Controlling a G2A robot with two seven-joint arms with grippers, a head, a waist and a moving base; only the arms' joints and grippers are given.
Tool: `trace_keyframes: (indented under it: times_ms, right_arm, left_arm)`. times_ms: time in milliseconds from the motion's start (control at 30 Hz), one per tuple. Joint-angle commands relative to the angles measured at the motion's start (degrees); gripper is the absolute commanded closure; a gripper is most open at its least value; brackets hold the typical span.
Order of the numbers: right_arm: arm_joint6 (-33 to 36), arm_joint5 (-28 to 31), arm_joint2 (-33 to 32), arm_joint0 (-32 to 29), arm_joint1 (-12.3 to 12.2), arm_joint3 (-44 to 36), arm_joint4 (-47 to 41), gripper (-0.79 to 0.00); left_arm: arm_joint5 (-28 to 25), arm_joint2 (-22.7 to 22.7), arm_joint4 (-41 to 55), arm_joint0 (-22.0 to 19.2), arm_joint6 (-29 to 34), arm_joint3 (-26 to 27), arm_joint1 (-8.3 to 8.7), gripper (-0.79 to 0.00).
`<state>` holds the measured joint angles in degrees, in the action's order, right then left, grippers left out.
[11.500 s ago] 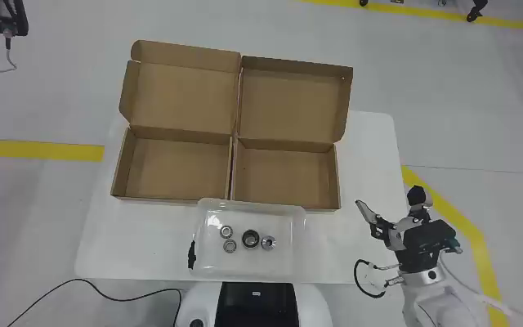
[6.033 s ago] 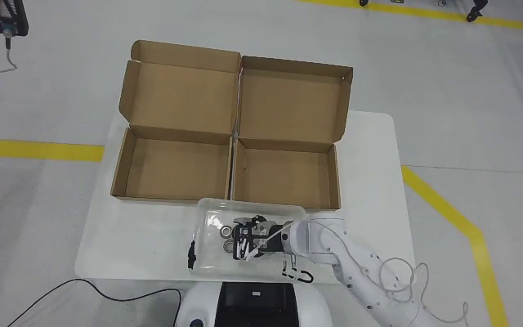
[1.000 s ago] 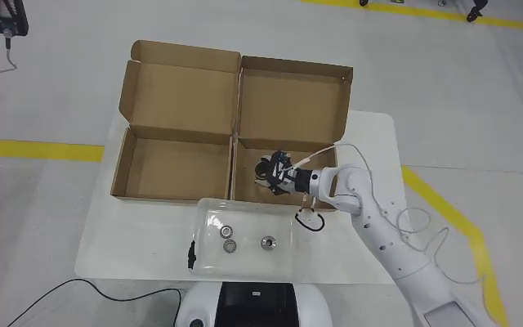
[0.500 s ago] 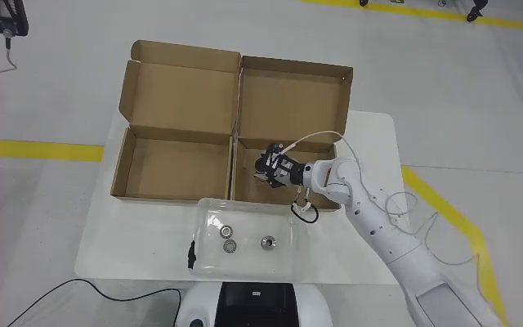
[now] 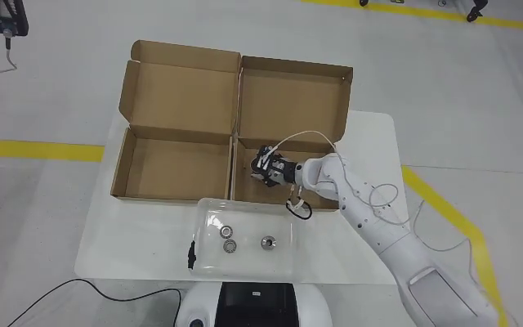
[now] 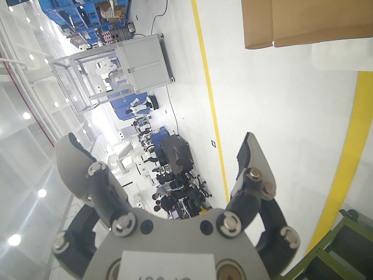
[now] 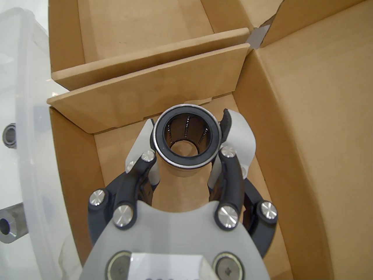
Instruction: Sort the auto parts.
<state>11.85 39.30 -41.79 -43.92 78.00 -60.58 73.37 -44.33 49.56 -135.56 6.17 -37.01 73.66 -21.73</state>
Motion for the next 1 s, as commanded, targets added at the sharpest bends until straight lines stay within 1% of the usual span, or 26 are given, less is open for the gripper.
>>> trace_keyframes:
  times_ms: [0,100,133,200,267,400,433,500,667,800,867,967]
  right_arm:
    - [-0.88,-0.3,-0.11,-0.2,0.0,0.45,0.36,-0.031]
    - [-1.36,-0.42,-0.32,-0.39,-0.01,0.95,0.65,-0.188]
    - [-1.44,-0.41,-0.35,-0.42,0.0,0.96,0.74,-0.265]
    - [-1.51,-0.44,-0.42,-0.47,0.05,1.08,0.76,-0.48]
    - [-1.55,-0.28,-0.4,-0.44,0.12,1.2,0.79,-0.542]
    - [-1.55,0.16,-0.35,-0.27,0.31,1.61,0.55,-0.696]
    - [-1.53,0.19,-0.36,-0.23,0.35,1.69,0.51,-0.723]
    - [-1.5,0.25,-0.44,-0.18,0.39,1.73,0.54,-0.73]
    - [-2.37,-0.48,-1.91,-0.67,-0.12,-1.03,1.68,-0.683]
    - [-2.14,-0.06,-4.14,-2.42,-1.15,-6.52,2.54,-0.702]
    - [-0.66,-0.13,-5.75,-3.86,-1.81,-9.76,2.47,-0.711]
    - [4.05,-0.47,-8.3,-6.72,-2.73,-15.68,0.45,-0.68]
  left_arm:
    - [0.0,0.0,0.0,0.0,0.0,0.0,0.0,-0.785]
    - [0.0,0.0,0.0,0.0,0.0,0.0,0.0,-0.785]
    - [0.0,0.0,0.0,0.0,0.0,0.0,0.0,-0.785]
    - [0.0,0.0,0.0,0.0,0.0,0.0,0.0,-0.785]
    - [0.0,0.0,0.0,0.0,0.0,0.0,0.0,-0.785]
    - [0.0,0.0,0.0,0.0,0.0,0.0,0.0,-0.785]
    - [0.0,0.0,0.0,0.0,0.0,0.0,0.0,-0.785]
    - [0.0,0.0,0.0,0.0,0.0,0.0,0.0,-0.785]
    - [0.0,0.0,0.0,0.0,0.0,0.0,0.0,-0.785]
    - [0.0,0.0,0.0,0.0,0.0,0.0,0.0,-0.785]
    - [0.0,0.0,0.0,0.0,0.0,0.0,0.0,-0.785]
    - [0.0,0.0,0.0,0.0,0.0,0.0,0.0,-0.785]
